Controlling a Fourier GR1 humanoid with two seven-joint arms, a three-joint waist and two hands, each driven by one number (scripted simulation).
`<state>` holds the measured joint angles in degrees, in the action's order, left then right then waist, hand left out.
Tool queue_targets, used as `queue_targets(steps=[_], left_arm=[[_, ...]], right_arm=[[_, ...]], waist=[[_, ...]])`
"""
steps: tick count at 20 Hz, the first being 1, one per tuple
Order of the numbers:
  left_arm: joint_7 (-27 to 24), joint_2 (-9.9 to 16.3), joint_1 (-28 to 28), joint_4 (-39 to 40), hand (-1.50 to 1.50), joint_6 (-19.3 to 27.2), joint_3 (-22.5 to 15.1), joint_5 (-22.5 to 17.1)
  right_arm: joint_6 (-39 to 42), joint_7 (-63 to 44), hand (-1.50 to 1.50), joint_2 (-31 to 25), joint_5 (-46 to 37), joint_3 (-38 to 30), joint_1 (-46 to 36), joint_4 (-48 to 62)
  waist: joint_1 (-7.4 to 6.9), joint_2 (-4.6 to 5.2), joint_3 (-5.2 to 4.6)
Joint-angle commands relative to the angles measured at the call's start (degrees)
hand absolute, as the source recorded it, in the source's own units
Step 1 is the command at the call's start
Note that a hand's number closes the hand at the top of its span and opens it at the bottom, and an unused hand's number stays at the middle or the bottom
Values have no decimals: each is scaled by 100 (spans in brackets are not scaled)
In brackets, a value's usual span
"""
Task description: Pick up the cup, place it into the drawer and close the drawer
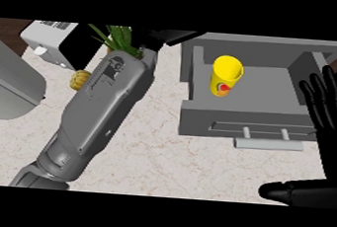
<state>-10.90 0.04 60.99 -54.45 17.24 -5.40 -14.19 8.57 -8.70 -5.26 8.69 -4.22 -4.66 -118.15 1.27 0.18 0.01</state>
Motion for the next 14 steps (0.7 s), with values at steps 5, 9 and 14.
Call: queue_targets(steps=[5,9,14], left_arm=[[-631,-4,694,1469,150,459,-553,-831],[-920,-4,871,2184,150,309,-570,-982],[-796,-4,1391,2711,150,429,-1094,-1444]], right_arm=[[-58,113,-150,22,-146,24,-265,306],[98,-145,-150,-104,174,-77,54,-230],[45,127,-150,4,-8,-16,-128,240]], waist=[[69,25,1],[125,32,1],[193,58,4]])
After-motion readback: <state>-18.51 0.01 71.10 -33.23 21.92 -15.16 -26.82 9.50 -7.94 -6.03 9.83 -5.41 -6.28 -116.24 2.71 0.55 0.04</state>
